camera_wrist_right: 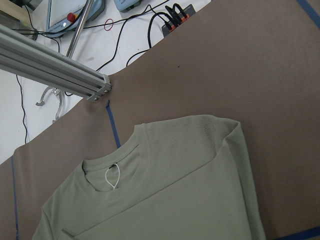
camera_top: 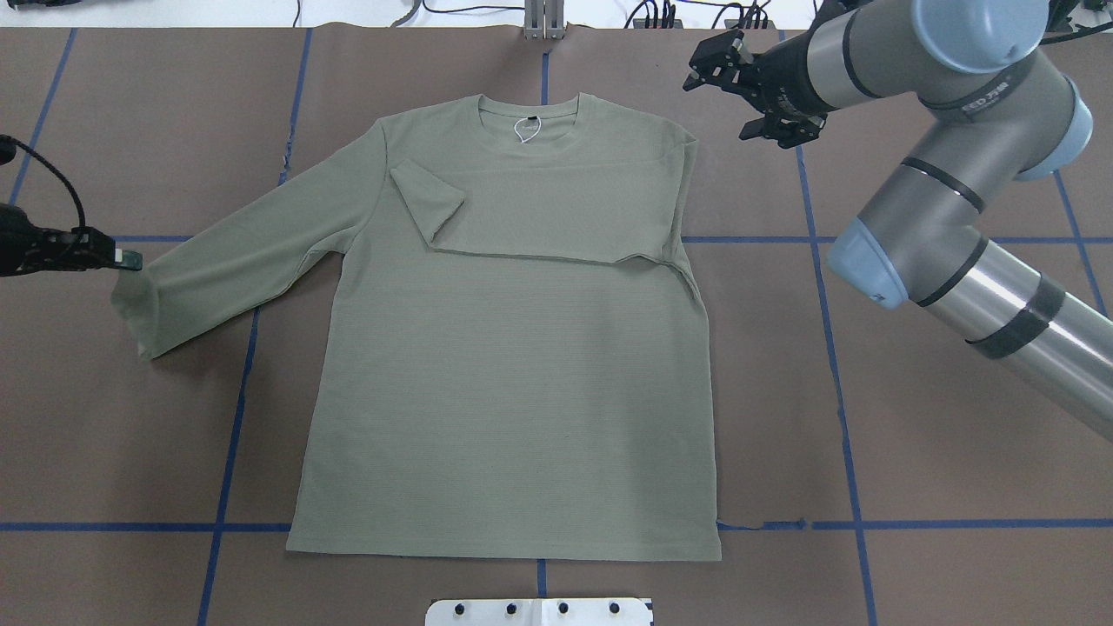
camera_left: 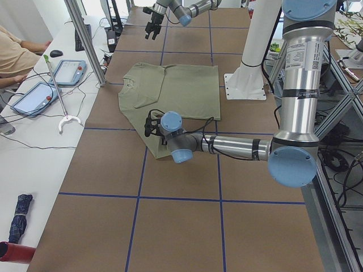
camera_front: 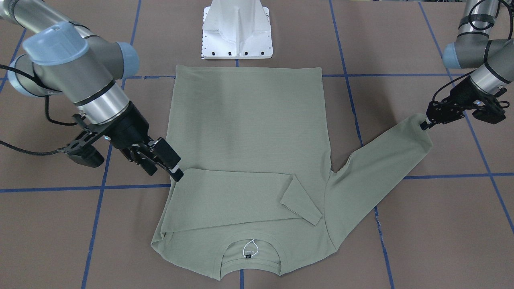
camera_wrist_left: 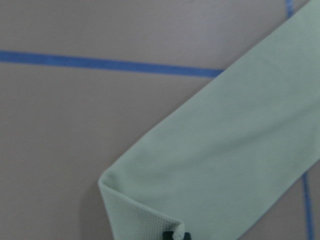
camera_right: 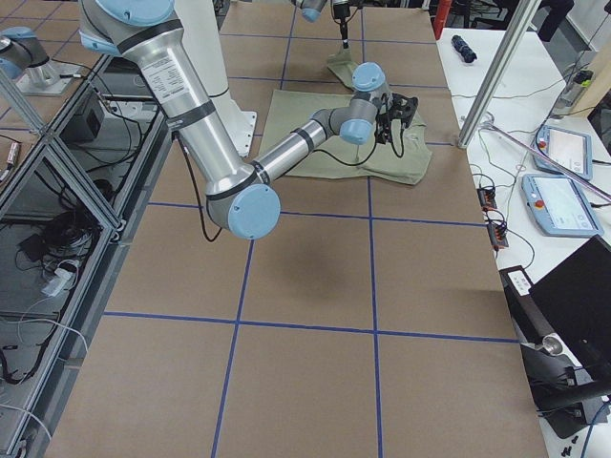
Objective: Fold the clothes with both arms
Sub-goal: 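Grasp the other sleeve cuff with the left gripper and fold it across the shirt, then lay the sleeve by the collar with the left gripper while the right nears the hem, then release the sleeve and move the left gripper down to the hem corner nearest it, then grasp both hem corners nearest the robot with the left and right grippers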
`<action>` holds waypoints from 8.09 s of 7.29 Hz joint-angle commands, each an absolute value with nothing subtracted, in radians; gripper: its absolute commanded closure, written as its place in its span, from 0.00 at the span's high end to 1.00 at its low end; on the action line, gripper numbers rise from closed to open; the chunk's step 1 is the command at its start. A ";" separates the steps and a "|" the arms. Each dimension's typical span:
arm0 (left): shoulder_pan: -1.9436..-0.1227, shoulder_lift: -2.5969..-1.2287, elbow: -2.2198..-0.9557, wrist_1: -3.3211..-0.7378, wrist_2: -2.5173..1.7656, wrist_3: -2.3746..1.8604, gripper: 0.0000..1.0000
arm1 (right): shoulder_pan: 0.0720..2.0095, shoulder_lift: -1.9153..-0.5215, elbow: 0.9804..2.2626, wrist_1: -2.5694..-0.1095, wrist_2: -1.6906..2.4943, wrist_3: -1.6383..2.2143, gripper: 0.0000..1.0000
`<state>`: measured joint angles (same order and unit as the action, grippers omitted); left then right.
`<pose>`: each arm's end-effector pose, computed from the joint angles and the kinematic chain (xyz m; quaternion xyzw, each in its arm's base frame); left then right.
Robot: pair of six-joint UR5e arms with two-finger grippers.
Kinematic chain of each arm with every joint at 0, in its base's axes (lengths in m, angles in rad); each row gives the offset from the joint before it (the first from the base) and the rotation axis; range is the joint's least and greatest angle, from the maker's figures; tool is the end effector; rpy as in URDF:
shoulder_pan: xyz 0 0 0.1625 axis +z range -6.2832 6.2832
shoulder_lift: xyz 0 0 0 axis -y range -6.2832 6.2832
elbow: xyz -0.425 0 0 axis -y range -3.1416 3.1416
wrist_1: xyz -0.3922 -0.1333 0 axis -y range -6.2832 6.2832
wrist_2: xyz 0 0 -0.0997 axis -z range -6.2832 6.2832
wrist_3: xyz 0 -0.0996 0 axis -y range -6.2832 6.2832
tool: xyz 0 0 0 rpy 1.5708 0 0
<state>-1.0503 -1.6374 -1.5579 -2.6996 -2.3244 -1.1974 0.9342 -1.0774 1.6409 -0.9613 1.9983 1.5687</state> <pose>0.2045 -0.4878 0.5007 0.1073 0.5920 -0.0629 0.7963 -0.3154 -0.5814 0.2705 0.0864 -0.5624 0.2609 0.7799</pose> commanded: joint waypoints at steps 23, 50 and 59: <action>-0.554 -2.592 -1.090 -2.565 -1.537 -1.706 0.83 | 0.744 -1.310 1.837 -0.972 1.833 1.664 1.00; -0.412 -1.947 -1.870 -2.176 -1.516 -1.847 0.91 | -0.091 -1.520 2.195 -1.391 1.203 2.347 0.00; -0.130 -1.585 -2.121 -1.832 -1.509 -2.000 0.87 | -0.089 -1.519 2.198 -1.391 1.213 2.347 0.00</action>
